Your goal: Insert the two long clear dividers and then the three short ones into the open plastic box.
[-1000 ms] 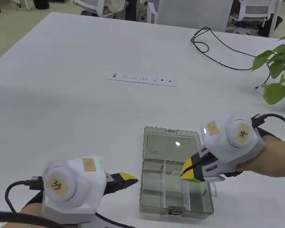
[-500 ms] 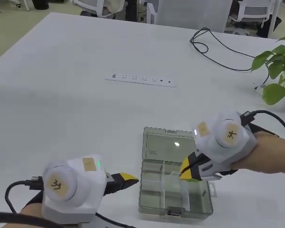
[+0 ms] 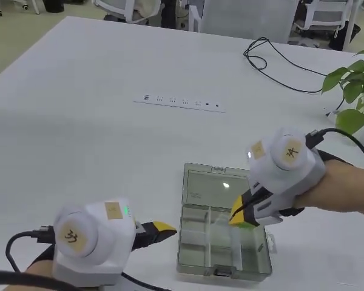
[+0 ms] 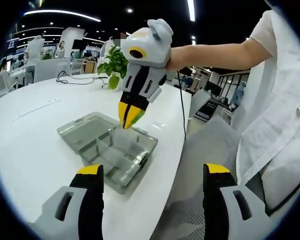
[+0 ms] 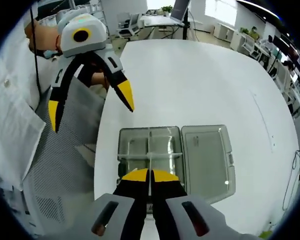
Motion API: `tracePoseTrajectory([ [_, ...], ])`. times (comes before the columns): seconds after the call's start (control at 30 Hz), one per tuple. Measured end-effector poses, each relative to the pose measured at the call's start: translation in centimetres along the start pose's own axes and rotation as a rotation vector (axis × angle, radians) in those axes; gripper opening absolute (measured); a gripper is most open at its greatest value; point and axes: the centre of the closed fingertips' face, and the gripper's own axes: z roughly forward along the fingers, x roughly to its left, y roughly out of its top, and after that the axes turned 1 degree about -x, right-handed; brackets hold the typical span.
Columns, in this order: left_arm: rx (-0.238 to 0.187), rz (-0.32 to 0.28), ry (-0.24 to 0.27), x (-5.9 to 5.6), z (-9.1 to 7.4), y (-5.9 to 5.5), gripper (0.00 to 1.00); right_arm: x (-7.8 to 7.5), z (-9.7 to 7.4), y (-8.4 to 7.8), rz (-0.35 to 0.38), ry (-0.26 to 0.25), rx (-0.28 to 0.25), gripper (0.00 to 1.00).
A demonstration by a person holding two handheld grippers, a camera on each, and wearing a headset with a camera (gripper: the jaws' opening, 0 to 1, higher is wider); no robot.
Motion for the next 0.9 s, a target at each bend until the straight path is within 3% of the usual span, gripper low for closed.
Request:
tracePoseTrajectory([
  [0.9, -0.003, -0.004, -0.002, -0.07, -0.04, 0.07, 0.82, 0.32, 0.26, -0.68, -0.003, -0.007, 0.023, 0.02],
])
